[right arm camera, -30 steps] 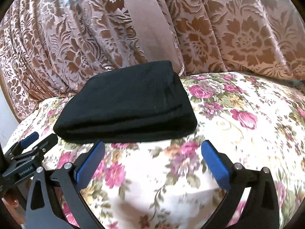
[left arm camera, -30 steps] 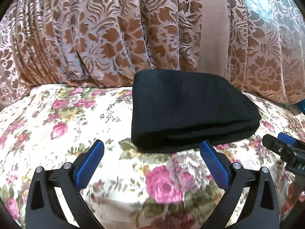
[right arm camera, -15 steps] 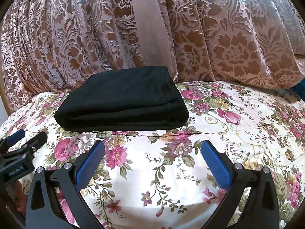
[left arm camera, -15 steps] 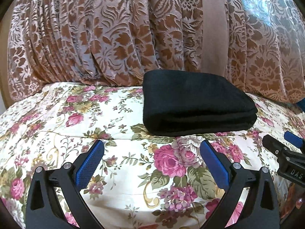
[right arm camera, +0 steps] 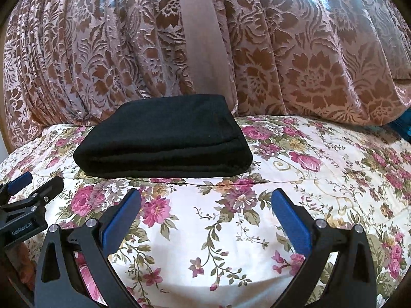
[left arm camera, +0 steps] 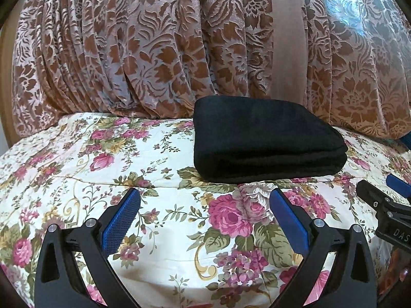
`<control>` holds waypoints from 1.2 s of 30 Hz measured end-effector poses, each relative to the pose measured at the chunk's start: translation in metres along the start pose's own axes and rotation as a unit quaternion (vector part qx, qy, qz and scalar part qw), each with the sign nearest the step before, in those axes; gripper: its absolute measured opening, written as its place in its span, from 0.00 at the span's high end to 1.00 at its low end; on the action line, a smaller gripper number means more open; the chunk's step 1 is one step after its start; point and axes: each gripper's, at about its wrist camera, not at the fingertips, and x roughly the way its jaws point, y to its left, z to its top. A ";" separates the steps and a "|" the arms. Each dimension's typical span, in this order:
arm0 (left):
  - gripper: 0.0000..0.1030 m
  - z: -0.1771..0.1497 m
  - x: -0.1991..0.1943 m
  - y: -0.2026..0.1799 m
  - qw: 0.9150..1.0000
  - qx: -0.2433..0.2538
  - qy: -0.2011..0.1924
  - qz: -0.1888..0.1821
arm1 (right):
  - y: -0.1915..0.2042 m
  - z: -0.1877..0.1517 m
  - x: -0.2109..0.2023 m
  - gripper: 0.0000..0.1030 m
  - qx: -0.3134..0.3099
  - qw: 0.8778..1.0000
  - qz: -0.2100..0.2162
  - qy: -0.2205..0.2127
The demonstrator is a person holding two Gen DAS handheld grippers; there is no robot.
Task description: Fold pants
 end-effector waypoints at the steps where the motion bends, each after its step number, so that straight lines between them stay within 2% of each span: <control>1: 0.03 0.000 0.000 0.000 1.000 0.000 -0.002 0.000 | -0.002 0.000 0.000 0.02 0.004 1.000 -0.001 0.000; 36: 0.03 -0.002 -0.001 -0.003 1.000 0.005 -0.006 0.004 | 0.003 -0.001 -0.003 0.02 -0.010 1.000 -0.003 -0.009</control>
